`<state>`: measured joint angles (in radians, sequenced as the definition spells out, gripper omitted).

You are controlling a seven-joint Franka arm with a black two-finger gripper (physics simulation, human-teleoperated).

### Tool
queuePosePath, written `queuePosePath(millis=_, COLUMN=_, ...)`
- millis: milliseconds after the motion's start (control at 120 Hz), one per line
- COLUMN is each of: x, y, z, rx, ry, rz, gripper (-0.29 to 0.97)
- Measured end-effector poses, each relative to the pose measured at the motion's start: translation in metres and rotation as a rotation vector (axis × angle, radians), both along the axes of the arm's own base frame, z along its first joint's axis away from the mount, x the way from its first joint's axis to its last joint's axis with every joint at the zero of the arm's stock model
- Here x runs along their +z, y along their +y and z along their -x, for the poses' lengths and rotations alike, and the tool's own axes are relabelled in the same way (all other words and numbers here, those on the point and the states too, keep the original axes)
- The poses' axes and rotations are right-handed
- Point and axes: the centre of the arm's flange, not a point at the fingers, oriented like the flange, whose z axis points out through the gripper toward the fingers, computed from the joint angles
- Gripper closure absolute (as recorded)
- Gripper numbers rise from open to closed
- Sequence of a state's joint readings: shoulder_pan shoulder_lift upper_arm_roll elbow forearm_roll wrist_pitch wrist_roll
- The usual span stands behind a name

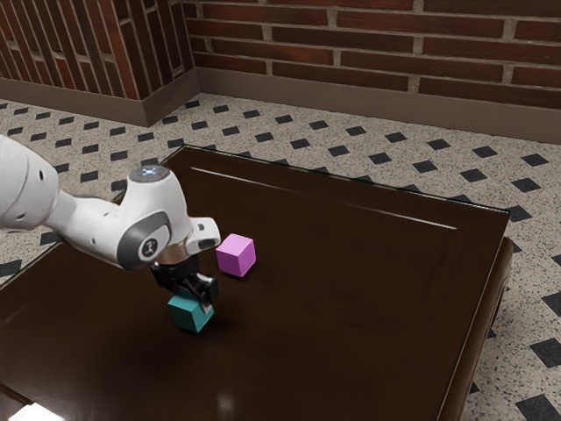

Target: Pick up the blue block with one arm, and put the blue block on the pink block with one arm

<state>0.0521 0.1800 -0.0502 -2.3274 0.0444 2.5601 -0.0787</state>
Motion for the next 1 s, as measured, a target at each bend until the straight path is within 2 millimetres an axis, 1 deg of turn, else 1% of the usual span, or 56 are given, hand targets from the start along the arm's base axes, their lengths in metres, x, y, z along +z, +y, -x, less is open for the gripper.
queuePosePath(millis=50, x=-0.002, y=0.000, z=0.000, rx=-0.005, ry=-0.001, rz=0.000, gripper=0.26)
queuePosePath(millis=142, x=0.000, y=0.000, z=-0.001, rx=-0.011, ry=-0.005, rz=-0.002, gripper=0.30)
queuePosePath(millis=167, x=0.004, y=0.000, z=-0.001, rx=-0.012, ry=-0.008, rz=-0.003, gripper=0.30)
queuePosePath(millis=225, x=0.021, y=0.001, z=-0.005, rx=-0.011, ry=-0.019, rz=-0.008, gripper=0.32)
queuePosePath(millis=283, x=0.054, y=0.003, z=-0.029, rx=-0.009, ry=-0.051, rz=-0.014, gripper=0.33)
queuePosePath(millis=317, x=0.069, y=0.004, z=-0.049, rx=-0.006, ry=-0.067, rz=-0.016, gripper=0.33)
queuePosePath(millis=367, x=0.086, y=0.006, z=-0.075, rx=-0.001, ry=-0.083, rz=-0.019, gripper=0.33)
queuePosePath(millis=408, x=0.094, y=0.006, z=-0.095, rx=-0.001, ry=-0.090, rz=-0.019, gripper=0.33)
queuePosePath(millis=508, x=0.101, y=-0.001, z=-0.128, rx=-0.011, ry=-0.091, rz=-0.013, gripper=0.33)
queuePosePath(millis=567, x=0.100, y=-0.005, z=-0.140, rx=-0.017, ry=-0.082, rz=-0.011, gripper=0.33)
queuePosePath(millis=792, x=0.088, y=-0.003, z=-0.146, rx=-0.016, ry=-0.028, rz=-0.010, gripper=0.32)
queuePosePath(millis=917, x=0.088, y=-0.003, z=-0.151, rx=-0.019, ry=-0.025, rz=-0.008, gripper=0.31)
queuePosePath(millis=1000, x=0.092, y=-0.003, z=-0.160, rx=-0.027, ry=-0.038, rz=-0.001, gripper=0.24)
